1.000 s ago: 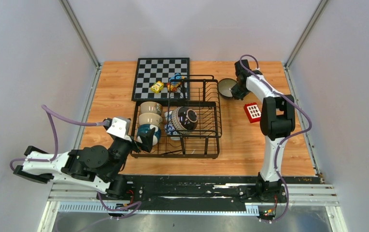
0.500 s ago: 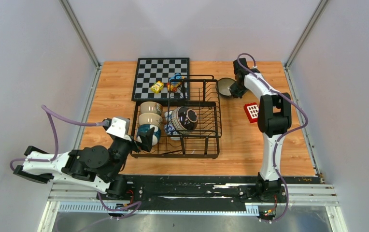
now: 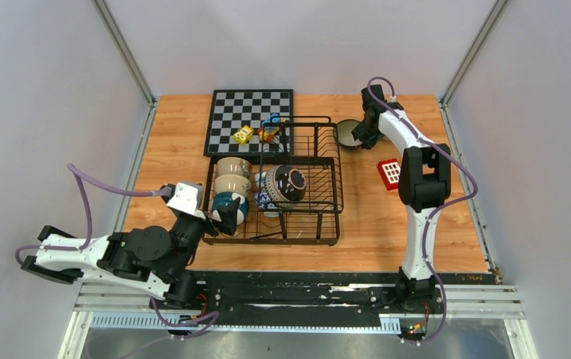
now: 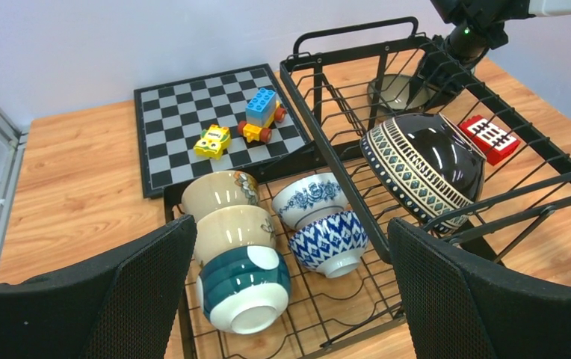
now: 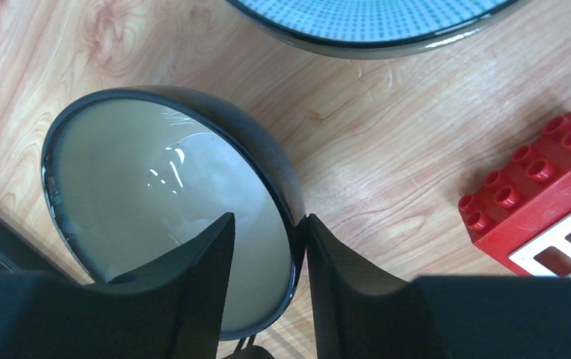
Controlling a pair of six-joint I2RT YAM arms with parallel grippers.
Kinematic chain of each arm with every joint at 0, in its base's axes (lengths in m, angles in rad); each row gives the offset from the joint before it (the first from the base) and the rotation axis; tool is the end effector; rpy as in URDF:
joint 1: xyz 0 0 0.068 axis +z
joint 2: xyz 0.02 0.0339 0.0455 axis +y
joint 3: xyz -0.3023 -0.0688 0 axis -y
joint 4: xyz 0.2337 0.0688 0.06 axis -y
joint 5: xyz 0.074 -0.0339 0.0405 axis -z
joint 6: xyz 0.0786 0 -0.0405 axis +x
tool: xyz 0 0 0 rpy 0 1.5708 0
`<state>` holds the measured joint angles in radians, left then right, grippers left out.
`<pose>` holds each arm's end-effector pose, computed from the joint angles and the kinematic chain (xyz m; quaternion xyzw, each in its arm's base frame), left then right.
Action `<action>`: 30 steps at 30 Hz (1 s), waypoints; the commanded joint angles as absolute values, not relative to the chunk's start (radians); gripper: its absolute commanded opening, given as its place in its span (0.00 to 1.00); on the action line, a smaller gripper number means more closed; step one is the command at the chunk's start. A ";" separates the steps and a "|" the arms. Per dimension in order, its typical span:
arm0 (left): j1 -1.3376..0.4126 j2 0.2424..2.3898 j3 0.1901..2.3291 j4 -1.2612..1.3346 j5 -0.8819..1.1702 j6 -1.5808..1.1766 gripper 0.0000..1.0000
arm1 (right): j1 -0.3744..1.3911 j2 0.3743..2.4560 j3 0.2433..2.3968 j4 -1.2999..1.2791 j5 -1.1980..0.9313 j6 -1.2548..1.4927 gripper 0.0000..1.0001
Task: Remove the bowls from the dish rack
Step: Place the bowl at the center of the board.
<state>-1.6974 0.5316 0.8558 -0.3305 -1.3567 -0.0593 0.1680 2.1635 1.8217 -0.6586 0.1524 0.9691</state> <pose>0.0696 -0.0618 0.3975 0.1014 0.7003 -0.1383 0.6930 0.5059 0.0737 0.2148 0.3928 0.8727 0.0895 0.2757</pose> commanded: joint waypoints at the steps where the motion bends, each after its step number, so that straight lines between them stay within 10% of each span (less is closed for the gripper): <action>1: -1.694 0.540 0.842 -0.300 -1.367 -0.070 1.00 | 0.188 2.140 1.865 -0.668 0.111 0.941 0.45; 18: -1.693 0.604 0.863 -0.276 -1.328 -0.061 1.00 | 0.195 1.838 1.647 -0.695 0.121 0.760 0.62; 30: -1.689 0.667 0.903 0.062 -1.191 0.299 1.00 | 0.258 1.047 1.257 -0.563 0.144 0.549 0.62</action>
